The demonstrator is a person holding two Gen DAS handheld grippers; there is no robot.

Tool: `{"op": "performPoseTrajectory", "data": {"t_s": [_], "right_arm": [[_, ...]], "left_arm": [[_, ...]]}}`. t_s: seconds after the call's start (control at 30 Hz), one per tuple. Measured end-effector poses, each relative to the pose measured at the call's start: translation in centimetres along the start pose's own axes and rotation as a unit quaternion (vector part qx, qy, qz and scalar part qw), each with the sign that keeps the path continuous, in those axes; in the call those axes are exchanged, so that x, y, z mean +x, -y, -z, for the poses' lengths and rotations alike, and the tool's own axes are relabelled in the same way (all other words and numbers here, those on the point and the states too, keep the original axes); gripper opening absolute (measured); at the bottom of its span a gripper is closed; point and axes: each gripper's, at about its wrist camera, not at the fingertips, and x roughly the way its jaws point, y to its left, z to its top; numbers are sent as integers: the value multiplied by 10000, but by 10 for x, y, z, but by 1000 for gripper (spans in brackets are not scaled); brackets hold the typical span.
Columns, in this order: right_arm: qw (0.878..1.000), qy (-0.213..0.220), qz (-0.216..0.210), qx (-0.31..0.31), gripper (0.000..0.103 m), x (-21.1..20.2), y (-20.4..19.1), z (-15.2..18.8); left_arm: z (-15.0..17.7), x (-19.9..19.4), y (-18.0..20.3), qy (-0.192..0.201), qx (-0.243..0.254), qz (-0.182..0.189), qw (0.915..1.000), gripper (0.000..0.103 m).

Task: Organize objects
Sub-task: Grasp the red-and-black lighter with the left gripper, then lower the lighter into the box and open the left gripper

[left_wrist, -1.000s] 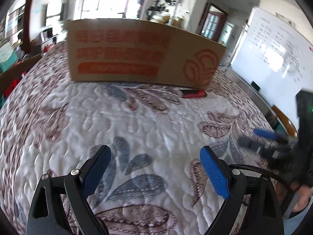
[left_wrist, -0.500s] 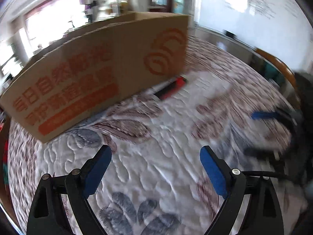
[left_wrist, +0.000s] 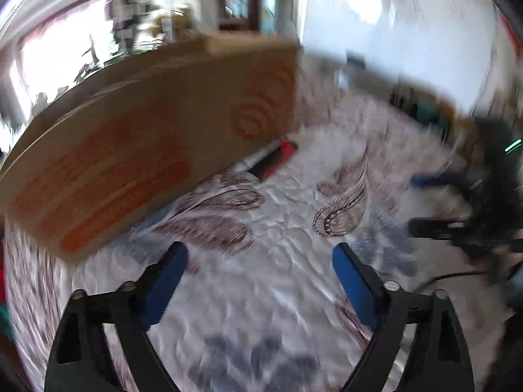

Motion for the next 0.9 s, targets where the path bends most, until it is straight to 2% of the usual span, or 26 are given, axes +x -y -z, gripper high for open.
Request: {"op": "performPoseTrajectory", "data": {"t_s": [0.07, 0.2, 0.23, 0.3, 0.37, 0.4, 0.47, 0.53, 0.67, 0.8, 0.9], "right_arm": [[9999, -5, 44, -135, 0, 1, -4, 1], [10000, -88, -46, 10, 0, 6, 2, 0], [9999, -55, -104, 75, 0, 4, 5, 0], [9996, -55, -196, 178, 0, 3, 8, -1], [9995, -59, -233, 212, 0, 3, 9, -1], [9995, -62, -235, 207, 0, 3, 8, -1], [9995, -71, -229, 189, 0, 3, 8, -2], [9995, -77, -248, 194, 0, 3, 8, -1], [9989, -96, -394, 244, 0, 1, 7, -1], [9989, -112, -446, 117, 0, 0, -3, 1], [9989, -165, -440, 39, 0, 1, -8, 3]], "left_arm": [[-20, 23, 14, -189, 209, -3, 9996, 70], [-66, 65, 34, -368, 547, -185, 9977, 55], [-73, 71, 33, -408, 513, -174, 9977, 49], [-88, 85, 26, -429, 352, -256, 9981, 43], [-95, 97, 16, -560, 111, -285, 9980, 29], [-97, 100, 10, -581, -80, -107, 9982, 28], [-94, 101, 10, -579, -73, -65, 9983, 24], [-87, 94, 16, -603, 47, -28, 9982, 19], [-67, 68, 28, -597, 169, -79, 9980, 19], [-58, 13, 21, -38, -208, -22, 9998, 19], [-72, -40, 12, 802, -344, 49, 9962, 19]]}}
